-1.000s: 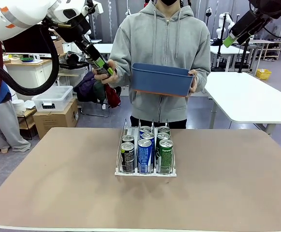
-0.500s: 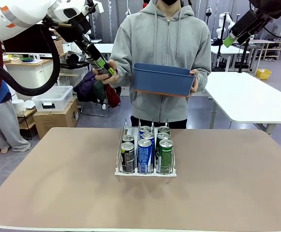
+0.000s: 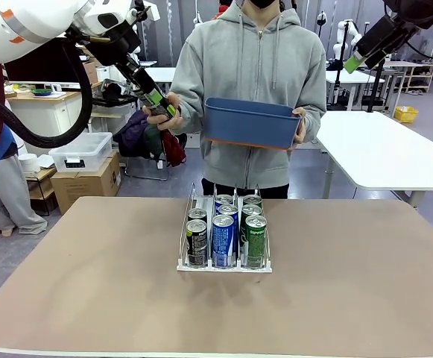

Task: Fill the beverage cans into the dispenser.
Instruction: Place the picked Pepsi coke in the line of the Automatic Can Dispenser with the same cans.

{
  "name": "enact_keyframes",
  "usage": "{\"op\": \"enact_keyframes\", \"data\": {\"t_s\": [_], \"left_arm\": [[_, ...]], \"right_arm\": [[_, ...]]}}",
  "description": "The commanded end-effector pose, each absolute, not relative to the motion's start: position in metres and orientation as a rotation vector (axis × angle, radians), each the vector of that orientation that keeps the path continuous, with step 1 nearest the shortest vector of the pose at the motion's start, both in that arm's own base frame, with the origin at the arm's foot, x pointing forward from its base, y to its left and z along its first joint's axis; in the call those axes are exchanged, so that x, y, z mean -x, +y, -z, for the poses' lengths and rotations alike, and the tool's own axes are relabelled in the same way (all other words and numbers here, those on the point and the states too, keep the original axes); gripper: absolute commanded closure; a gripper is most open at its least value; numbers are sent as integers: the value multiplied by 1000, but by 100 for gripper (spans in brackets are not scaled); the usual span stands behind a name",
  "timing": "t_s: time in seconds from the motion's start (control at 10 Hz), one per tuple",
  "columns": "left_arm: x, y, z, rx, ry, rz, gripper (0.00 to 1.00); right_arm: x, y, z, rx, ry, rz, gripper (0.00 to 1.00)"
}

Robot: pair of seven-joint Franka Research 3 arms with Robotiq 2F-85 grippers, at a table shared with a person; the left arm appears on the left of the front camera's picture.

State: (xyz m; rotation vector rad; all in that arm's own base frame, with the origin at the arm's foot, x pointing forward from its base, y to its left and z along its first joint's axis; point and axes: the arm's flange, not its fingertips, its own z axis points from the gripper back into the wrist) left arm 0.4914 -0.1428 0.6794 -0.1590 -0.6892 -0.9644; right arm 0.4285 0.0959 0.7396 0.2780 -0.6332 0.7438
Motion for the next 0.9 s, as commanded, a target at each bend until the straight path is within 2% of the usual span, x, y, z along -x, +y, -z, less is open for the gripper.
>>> {"op": "enact_keyframes", "data": {"t_s": [0.0, 0.8], "left_arm": [[-491, -142, -681, 144, -696, 967, 63], [-491, -142, -681, 144, -696, 967, 63]], "right_arm": [[-428, 95, -739, -298, -635, -757, 0], [-428, 95, -739, -298, -635, -757, 0]]}}
